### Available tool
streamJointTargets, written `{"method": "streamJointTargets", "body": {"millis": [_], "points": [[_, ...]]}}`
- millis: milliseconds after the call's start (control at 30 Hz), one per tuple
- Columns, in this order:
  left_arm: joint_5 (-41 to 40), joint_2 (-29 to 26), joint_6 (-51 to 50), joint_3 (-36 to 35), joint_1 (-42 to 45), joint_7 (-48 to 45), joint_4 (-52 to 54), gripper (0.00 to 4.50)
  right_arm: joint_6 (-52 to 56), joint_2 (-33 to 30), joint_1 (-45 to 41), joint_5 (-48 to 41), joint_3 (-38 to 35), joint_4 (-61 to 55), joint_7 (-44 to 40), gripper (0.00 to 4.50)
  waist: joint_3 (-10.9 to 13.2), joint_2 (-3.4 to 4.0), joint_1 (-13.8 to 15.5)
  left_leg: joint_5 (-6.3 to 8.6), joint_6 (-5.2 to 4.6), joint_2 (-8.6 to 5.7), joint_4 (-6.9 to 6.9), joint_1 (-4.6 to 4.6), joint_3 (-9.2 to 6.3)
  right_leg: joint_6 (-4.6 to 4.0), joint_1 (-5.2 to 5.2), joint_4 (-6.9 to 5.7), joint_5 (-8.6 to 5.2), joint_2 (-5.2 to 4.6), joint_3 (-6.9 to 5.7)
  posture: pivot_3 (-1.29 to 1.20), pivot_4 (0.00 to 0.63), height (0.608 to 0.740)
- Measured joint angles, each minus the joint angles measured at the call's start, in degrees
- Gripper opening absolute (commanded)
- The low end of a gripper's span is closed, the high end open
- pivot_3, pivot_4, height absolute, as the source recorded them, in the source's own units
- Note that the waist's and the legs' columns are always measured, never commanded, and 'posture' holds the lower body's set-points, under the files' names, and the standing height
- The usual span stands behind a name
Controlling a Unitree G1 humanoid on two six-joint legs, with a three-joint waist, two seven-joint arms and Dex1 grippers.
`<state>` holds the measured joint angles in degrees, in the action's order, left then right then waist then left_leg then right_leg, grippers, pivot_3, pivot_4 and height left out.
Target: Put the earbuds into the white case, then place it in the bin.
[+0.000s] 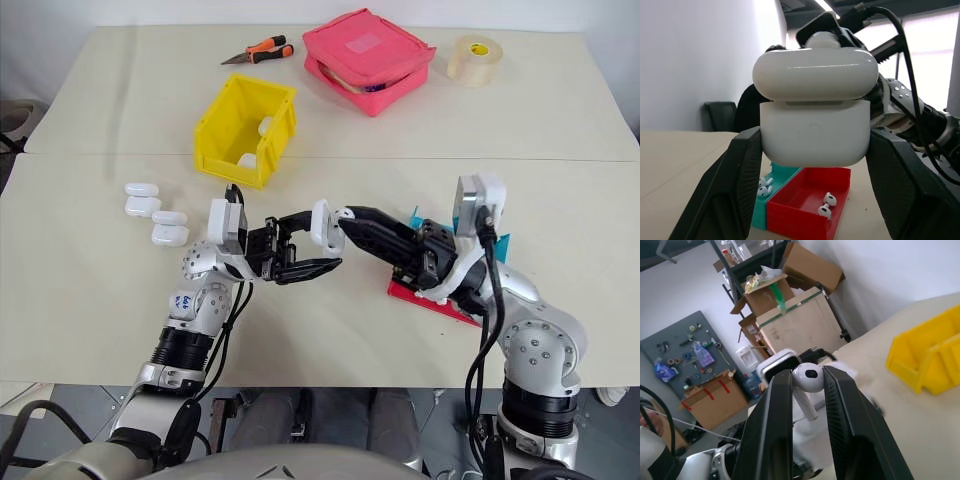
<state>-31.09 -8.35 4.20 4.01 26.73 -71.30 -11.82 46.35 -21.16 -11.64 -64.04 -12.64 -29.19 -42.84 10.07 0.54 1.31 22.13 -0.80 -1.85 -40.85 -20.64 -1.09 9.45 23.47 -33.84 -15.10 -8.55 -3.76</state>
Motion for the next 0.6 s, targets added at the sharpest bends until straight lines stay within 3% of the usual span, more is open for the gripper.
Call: {"method": "streamJointTargets", "body": {"millis": [600], "points": [[0.18,0.31,-0.49,0.13,0.0,-0.07,0.01,2.76,-6.35,-1.69,1.93,4.03,5.5,0.31,-0.82,0.51,0.0,0.0,0.03,0.01,-0.02,0.01,0.0,0.0,0.03,0.0,0.0,0.01,0.0,0.0,0.0,0.0,0.15,0.74]]}}
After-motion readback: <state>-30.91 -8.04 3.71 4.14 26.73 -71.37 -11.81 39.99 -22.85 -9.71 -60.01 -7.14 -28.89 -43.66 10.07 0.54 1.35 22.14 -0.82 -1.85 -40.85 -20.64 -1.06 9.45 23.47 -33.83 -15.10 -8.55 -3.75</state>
